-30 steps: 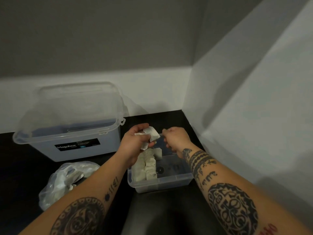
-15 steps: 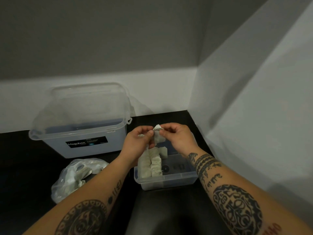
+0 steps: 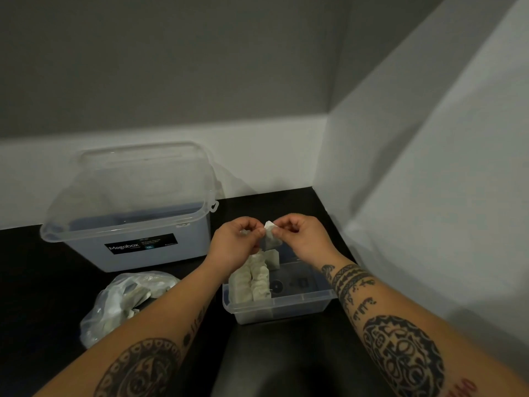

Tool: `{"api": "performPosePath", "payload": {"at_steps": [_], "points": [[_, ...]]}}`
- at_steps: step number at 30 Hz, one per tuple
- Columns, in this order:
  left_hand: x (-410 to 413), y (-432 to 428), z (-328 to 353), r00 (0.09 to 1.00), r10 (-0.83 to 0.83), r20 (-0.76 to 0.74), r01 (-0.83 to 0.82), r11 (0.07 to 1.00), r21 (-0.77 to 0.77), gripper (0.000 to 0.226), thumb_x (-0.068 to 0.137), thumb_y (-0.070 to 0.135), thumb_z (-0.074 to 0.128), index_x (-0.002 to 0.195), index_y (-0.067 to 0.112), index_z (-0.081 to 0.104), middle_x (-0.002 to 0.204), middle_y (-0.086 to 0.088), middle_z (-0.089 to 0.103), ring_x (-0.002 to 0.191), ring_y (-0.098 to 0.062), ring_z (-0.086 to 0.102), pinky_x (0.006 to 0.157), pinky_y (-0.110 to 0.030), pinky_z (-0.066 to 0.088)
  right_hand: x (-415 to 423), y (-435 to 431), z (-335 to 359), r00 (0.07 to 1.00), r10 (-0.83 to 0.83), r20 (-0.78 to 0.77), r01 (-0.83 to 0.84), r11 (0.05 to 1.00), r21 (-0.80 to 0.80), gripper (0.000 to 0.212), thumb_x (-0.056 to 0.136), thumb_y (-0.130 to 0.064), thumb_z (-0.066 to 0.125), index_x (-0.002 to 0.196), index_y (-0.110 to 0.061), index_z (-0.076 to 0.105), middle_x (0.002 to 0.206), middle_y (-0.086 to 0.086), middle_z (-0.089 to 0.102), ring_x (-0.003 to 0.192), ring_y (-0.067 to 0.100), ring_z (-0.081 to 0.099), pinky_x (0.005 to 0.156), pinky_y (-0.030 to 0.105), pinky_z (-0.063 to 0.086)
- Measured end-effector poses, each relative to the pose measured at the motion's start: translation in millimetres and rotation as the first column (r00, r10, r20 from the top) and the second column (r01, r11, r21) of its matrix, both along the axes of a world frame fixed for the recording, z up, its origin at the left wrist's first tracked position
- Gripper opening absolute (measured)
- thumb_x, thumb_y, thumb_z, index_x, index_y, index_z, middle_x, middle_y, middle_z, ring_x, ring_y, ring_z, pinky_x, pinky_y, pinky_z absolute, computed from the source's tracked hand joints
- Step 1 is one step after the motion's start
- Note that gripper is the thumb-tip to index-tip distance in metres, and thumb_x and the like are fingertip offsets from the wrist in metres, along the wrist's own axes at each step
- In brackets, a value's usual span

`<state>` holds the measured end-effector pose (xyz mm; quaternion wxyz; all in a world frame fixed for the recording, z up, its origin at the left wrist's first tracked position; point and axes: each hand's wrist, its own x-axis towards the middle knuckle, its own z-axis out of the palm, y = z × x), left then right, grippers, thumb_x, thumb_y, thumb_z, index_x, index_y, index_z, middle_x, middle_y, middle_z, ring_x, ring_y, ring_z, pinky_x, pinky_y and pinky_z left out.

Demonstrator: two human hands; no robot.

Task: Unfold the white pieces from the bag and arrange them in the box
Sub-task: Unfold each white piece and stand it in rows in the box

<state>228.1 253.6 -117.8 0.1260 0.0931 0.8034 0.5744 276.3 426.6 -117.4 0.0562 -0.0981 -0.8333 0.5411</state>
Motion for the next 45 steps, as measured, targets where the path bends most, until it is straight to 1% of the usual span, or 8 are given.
{"api": "performPosePath", "payload": {"at_steps": [7, 10, 15, 27, 31, 36, 42, 45], "points": [[-10.2, -1.2, -4.6, 0.990, 0.135, 0.048, -0.137, 0.989, 0.055, 0.007, 0.097, 0.023, 0.069, 0.099, 0.028, 0.072, 0.101, 0.001, 0.071, 0.077, -0.017, 0.075, 0.075, -0.038, 0.065, -2.1, 2.3, -20.8, 0.956, -0.103, 0.273, 0.033, 0.968, 0.249, 0.008, 0.095, -0.022, 0.068, 0.102, -0.024, 0.070, 0.093, -0.006, 0.068, 0.085, 0.009, 0.063, 0.068, 0.020, 0.049], [-10.7, -3.3, -7.9, 0.986, 0.147, 0.078, -0.154, 0.984, 0.094, 0.006, 0.097, 0.022, 0.069, 0.100, 0.025, 0.073, 0.102, -0.001, 0.071, 0.079, -0.018, 0.074, 0.076, -0.041, 0.065, -4.3, -2.0, -33.3, 0.913, -0.143, 0.382, 0.009, 0.944, 0.330, 0.010, 0.094, -0.020, 0.069, 0.104, -0.021, 0.070, 0.097, -0.005, 0.067, 0.092, 0.011, 0.063, 0.077, 0.025, 0.052], [-8.6, -5.3, -11.6, 0.985, 0.156, 0.071, -0.163, 0.980, 0.110, 0.006, 0.098, 0.022, 0.067, 0.100, 0.025, 0.071, 0.102, 0.001, 0.070, 0.082, -0.018, 0.072, 0.077, -0.038, 0.065, -13.6, -10.1, -45.5, 0.867, -0.115, 0.484, -0.052, 0.947, 0.317, 0.024, 0.095, -0.020, 0.067, 0.118, -0.013, 0.071, 0.116, 0.003, 0.069, 0.109, 0.020, 0.065, 0.099, 0.034, 0.054], [-5.2, -7.0, -14.1, 0.977, 0.195, 0.083, -0.203, 0.972, 0.116, 0.005, 0.098, 0.028, 0.067, 0.097, 0.027, 0.071, 0.084, 0.001, 0.072, 0.077, -0.016, 0.073, 0.080, -0.045, 0.064, -36.8, -14.6, -72.1, 0.805, -0.305, 0.509, 0.203, 0.947, 0.247, 0.016, 0.088, -0.019, 0.073, 0.102, -0.011, 0.076, 0.098, 0.006, 0.075, 0.093, 0.020, 0.069, 0.075, 0.029, 0.057], [-4.9, -6.4, -14.3, 0.975, 0.203, 0.089, -0.212, 0.970, 0.114, 0.005, 0.098, 0.029, 0.067, 0.097, 0.027, 0.072, 0.080, 0.002, 0.072, 0.074, -0.014, 0.073, 0.079, -0.045, 0.064, -41.0, -7.9, -84.4, 0.817, -0.252, 0.519, 0.186, 0.967, 0.176, 0.020, 0.085, -0.013, 0.069, 0.103, -0.004, 0.073, 0.107, 0.017, 0.073, 0.102, 0.032, 0.070, 0.089, 0.042, 0.059], [-3.3, -5.2, -11.7, 0.969, 0.214, 0.121, -0.229, 0.966, 0.124, 0.006, 0.098, 0.024, 0.066, 0.098, 0.026, 0.071, 0.086, -0.002, 0.073, 0.074, -0.016, 0.072, 0.080, -0.045, 0.064, -44.4, -0.9, -95.0, 0.820, -0.221, 0.528, 0.175, 0.975, 0.136, 0.027, 0.082, -0.012, 0.071, 0.106, -0.001, 0.072, 0.108, 0.020, 0.072, 0.102, 0.034, 0.070, 0.088, 0.045, 0.060], [-3.9, -5.3, -1.4, 0.922, 0.134, 0.363, -0.266, 0.901, 0.343, 0.031, 0.096, -0.003, 0.054, 0.123, 0.012, 0.062, 0.114, -0.015, 0.069, 0.093, -0.028, 0.073, 0.088, -0.045, 0.062, -29.6, -1.3, -53.4, 0.815, -0.185, 0.549, 0.140, 0.983, 0.123, 0.031, 0.088, -0.011, 0.067, 0.116, 0.001, 0.067, 0.111, 0.019, 0.071, 0.091, 0.027, 0.070, 0.079, 0.038, 0.063], [-0.5, -2.5, 5.2, 0.879, 0.026, 0.475, -0.293, 0.817, 0.497, 0.050, 0.095, -0.012, 0.050, 0.139, 0.010, 0.046, 0.120, -0.017, 0.069, 0.104, -0.034, 0.073, 0.087, -0.044, 0.061, -23.3, -3.8, -26.4, 0.796, -0.214, 0.566, 0.203, 0.976, 0.083, 0.021, 0.094, -0.017, 0.063, 0.113, -0.006, 0.062, 0.092, 0.011, 0.070, 0.081, 0.023, 0.071, 0.074, 0.034, 0.063]]}}
